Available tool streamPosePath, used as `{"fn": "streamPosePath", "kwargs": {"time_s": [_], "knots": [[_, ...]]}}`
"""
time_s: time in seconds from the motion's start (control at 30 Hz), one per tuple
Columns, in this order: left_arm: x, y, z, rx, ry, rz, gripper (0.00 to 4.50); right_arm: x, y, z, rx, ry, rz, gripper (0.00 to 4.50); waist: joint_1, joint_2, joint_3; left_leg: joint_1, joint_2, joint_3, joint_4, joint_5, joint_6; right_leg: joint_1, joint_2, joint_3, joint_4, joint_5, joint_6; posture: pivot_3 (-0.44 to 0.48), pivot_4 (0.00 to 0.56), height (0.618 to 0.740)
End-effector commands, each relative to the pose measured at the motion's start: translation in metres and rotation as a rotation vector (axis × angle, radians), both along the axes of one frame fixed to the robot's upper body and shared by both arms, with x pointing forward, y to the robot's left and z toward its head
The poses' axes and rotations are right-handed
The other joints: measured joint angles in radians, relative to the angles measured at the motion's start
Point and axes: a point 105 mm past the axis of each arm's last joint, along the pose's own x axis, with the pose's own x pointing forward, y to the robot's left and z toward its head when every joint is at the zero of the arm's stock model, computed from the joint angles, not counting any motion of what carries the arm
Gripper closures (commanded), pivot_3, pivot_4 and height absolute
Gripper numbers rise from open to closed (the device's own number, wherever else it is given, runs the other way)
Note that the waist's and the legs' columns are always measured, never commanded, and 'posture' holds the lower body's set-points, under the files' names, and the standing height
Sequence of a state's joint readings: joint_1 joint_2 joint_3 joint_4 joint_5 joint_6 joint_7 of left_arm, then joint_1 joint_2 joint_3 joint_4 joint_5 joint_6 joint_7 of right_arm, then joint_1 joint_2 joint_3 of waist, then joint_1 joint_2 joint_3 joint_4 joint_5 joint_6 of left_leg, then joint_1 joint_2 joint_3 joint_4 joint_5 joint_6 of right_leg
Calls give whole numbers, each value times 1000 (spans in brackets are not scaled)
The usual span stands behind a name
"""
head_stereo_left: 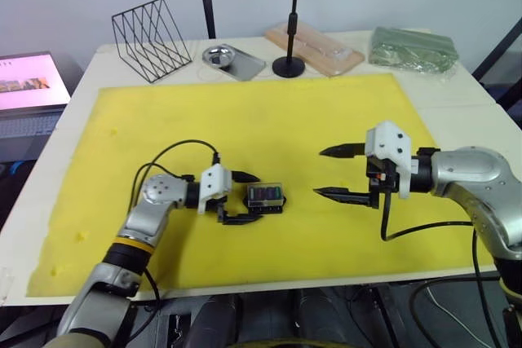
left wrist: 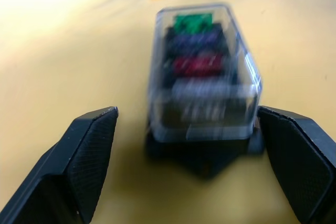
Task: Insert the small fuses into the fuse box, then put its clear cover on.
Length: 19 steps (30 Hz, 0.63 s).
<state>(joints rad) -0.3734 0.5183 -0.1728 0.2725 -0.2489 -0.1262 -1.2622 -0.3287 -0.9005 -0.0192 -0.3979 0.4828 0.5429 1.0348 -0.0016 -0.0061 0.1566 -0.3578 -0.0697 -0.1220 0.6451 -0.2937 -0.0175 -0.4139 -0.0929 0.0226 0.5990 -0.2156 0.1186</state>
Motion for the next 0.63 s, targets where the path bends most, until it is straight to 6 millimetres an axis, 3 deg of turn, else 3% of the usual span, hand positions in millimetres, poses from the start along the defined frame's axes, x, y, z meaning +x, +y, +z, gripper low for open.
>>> {"fn": "streamPosePath", "kwargs": {"time_s": [0.03,0.2,0.33,0.5,0.63], "knots": [[5,40,26,-17,-30,130,0,5,-18,5,-12,-63,-48,24,-5,1,3,0,0,0,0,0,0,0,0,0,0,0,0,0,150,740],[16,94,54,38,-67,361,0,8,-39,-2,-18,-39,-119,24,-3,0,8,-1,-1,0,1,0,0,0,-2,0,-1,0,0,0,150,740],[25,121,68,45,-113,520,0,14,-51,-2,17,-67,-200,24,-6,0,9,-1,-1,0,0,0,0,0,-2,0,-1,0,0,0,150,740],[28,130,71,58,-156,583,0,19,-67,-2,33,-87,-268,24,-7,0,9,-1,-1,0,0,0,0,0,-2,0,-1,0,0,0,150,740],[27,129,67,61,-157,587,0,16,-68,-6,44,-59,-265,24,-7,0,9,-1,-1,0,0,0,0,0,-2,0,-1,0,0,0,150,740]]}}
